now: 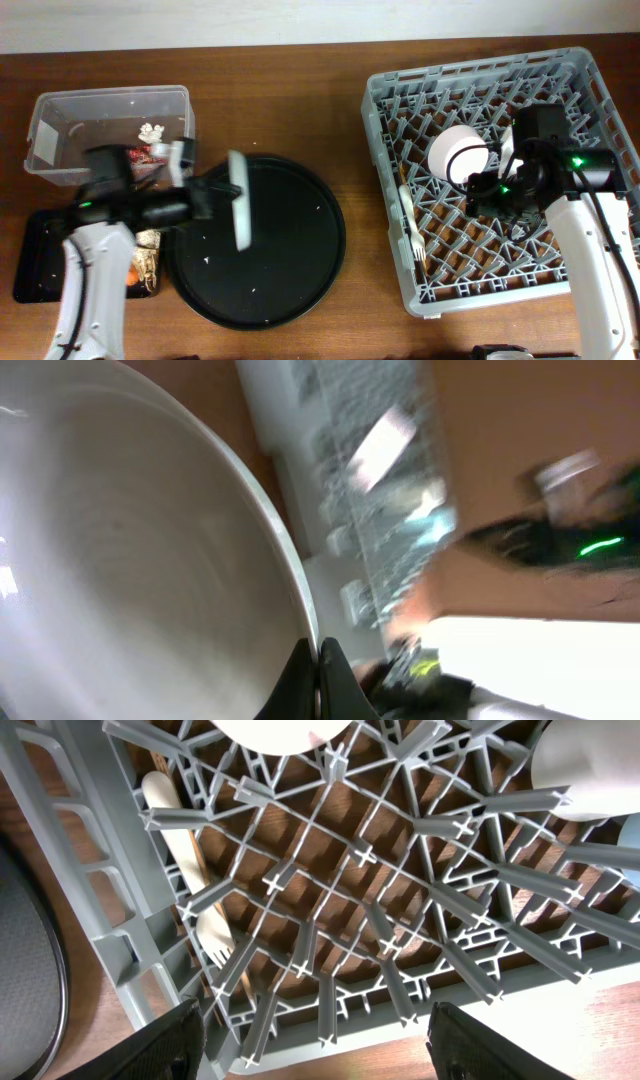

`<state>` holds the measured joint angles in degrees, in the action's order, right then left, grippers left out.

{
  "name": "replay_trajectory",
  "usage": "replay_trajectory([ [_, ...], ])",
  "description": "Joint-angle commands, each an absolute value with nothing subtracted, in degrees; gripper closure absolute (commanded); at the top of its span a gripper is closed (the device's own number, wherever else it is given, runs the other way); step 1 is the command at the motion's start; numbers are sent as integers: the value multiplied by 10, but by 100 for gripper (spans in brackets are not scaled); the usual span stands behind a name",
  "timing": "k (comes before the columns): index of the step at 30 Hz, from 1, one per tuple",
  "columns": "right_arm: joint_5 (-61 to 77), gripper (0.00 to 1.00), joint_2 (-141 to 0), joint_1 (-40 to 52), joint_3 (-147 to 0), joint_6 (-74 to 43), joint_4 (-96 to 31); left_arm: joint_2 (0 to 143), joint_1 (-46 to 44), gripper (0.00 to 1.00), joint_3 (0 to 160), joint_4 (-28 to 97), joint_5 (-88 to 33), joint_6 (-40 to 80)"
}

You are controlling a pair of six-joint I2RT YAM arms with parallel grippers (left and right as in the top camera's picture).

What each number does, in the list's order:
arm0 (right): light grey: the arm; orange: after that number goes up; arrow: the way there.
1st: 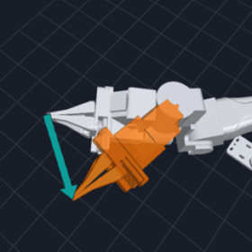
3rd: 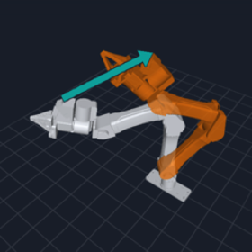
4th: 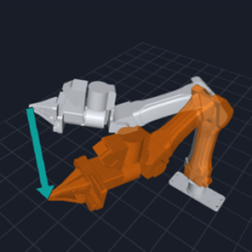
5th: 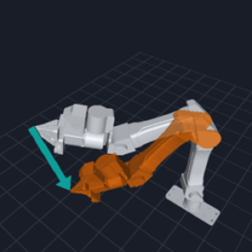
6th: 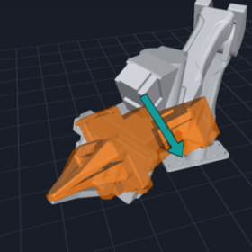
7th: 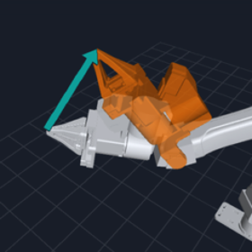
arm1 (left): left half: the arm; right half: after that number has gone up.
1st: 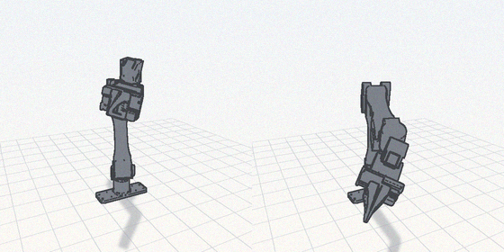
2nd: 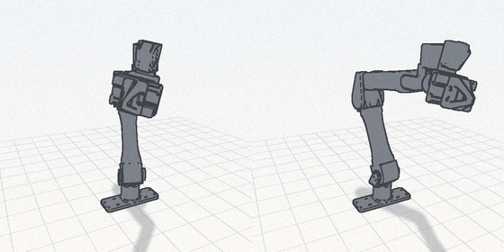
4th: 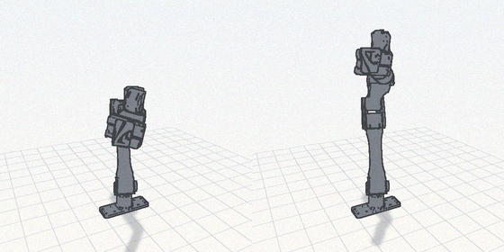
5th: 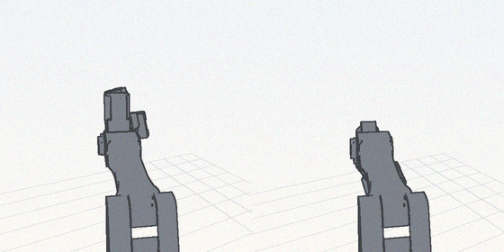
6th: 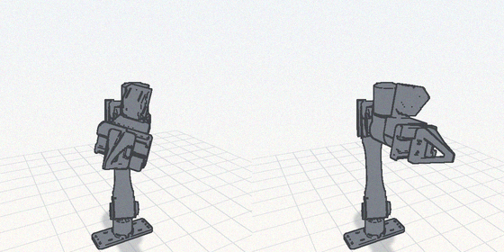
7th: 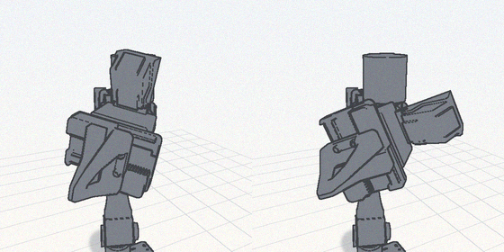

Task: Sort waste into correct bins and load items into the dishwasher rack
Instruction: 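Carry the emptied white plate back onto the round black tray, then reach the right gripper to the white plate and grasp its rim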

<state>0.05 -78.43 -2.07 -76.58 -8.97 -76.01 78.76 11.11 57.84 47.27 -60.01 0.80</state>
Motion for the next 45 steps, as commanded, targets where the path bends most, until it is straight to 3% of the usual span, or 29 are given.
replay_trajectory([
  [1, 4, 25, -785, -23, -763, -90, -759, 799, -34, 100, 579, 460, -359, -7],
  [6, 4, 25, -785, -23, -763, -90, -760, 838, -195, 100, 579, 428, -191, -7],
  [10, 4, 25, -785, -23, -763, -90, -762, 881, -278, 97, 579, 416, -177, -7],
  [12, 4, 25, -785, -23, -763, -90, -762, 884, -302, 82, 580, 411, -178, -7],
  [14, 4, 25, -785, -23, -763, -90, -761, 881, -306, 56, 586, 411, -178, -7],
  [15, 4, 25, -785, -23, -763, -90, -761, 877, -306, 51, 593, 414, -177, -7],
  [21, 20, 23, -785, -23, -763, -74, -760, 828, -232, 50, 660, 498, -166, 10],
  [25, 198, 22, -785, -14, -763, 42, -743, 747, -78, 49, 674, 575, -160, 35],
  [31, 252, 27, -785, 100, -763, 50, -703, 726, 52, 46, 674, 621, -161, 38],
  [37, 181, 27, -826, 262, -763, -69, -618, 727, 90, 46, 669, 626, -160, 38],
  [45, 174, 27, -991, 350, -763, -173, -554, 727, 90, 45, 669, 622, -127, 38],
])
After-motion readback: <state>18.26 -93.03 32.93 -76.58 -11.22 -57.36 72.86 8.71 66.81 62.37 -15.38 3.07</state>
